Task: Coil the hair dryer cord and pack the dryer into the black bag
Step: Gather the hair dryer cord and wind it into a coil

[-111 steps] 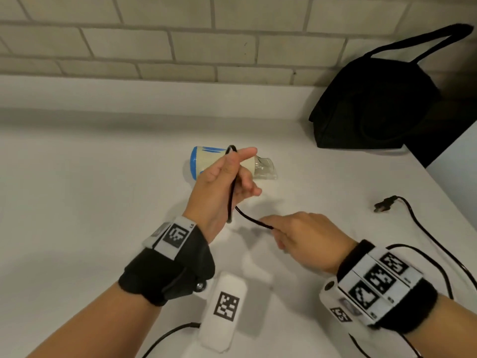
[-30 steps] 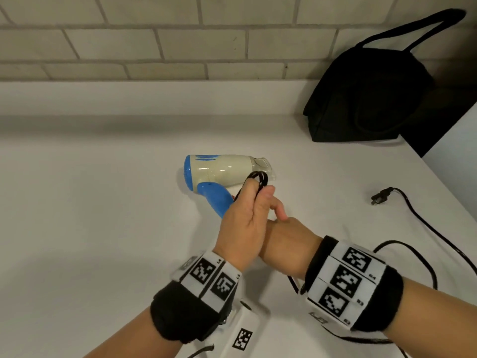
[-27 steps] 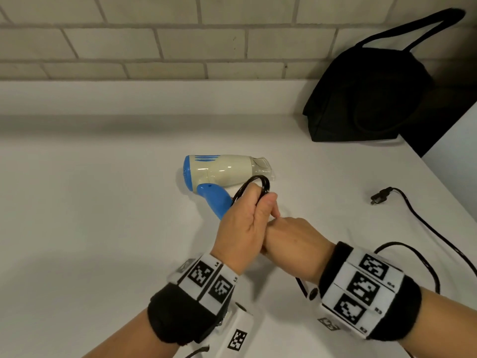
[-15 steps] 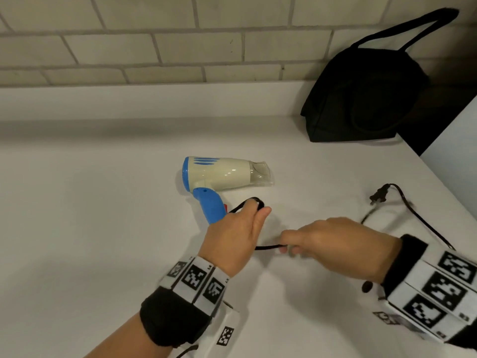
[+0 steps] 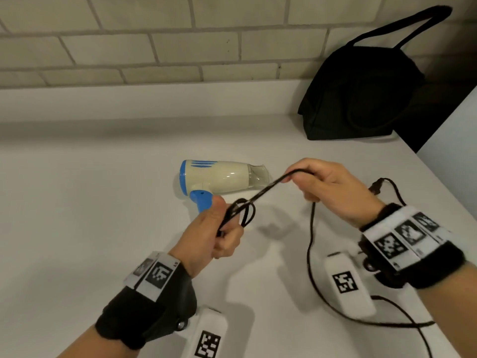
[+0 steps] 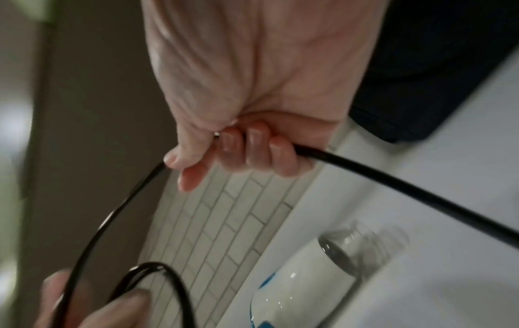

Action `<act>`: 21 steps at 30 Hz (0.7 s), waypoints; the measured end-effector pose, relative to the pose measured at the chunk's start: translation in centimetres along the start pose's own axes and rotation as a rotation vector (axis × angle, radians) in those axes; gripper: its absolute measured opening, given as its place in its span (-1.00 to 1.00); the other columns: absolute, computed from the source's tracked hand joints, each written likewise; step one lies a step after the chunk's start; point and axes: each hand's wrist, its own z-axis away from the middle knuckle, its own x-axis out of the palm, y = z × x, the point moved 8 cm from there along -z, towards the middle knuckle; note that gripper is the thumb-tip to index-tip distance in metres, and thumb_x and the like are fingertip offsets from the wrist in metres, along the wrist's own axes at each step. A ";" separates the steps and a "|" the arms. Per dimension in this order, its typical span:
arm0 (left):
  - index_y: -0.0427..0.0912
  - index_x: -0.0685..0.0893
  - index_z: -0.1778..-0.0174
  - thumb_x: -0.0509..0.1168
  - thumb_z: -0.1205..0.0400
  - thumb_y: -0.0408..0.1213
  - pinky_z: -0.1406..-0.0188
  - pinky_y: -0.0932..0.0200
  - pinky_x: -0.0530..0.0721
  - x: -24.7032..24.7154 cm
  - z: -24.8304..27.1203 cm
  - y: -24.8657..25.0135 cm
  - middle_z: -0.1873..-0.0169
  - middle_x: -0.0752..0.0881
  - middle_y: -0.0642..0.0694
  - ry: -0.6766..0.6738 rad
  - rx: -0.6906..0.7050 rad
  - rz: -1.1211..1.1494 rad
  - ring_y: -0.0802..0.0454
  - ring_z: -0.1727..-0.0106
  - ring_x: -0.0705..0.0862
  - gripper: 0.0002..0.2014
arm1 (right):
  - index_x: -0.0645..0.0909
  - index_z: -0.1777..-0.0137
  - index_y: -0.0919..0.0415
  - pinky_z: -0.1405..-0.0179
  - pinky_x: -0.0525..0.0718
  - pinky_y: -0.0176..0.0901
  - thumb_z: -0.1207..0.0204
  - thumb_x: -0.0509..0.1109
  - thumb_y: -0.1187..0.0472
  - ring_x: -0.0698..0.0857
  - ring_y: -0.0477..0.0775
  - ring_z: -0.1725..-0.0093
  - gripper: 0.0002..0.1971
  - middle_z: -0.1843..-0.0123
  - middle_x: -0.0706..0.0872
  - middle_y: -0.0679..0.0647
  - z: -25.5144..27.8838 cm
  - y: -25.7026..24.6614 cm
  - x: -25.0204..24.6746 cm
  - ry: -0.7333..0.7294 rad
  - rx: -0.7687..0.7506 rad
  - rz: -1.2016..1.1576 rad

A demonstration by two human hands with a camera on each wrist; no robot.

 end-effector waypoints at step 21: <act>0.06 0.45 0.22 -0.10 -0.62 0.02 0.14 0.29 0.61 2.6 -1.3 2.0 0.39 0.68 0.20 0.224 0.425 -0.455 0.18 0.28 0.64 -0.73 | 0.48 -0.24 0.50 -0.25 0.44 0.15 -0.54 0.12 0.41 0.57 0.34 -0.22 -0.69 -0.21 0.62 0.41 2.2 4.7 12.0 -0.462 0.093 0.804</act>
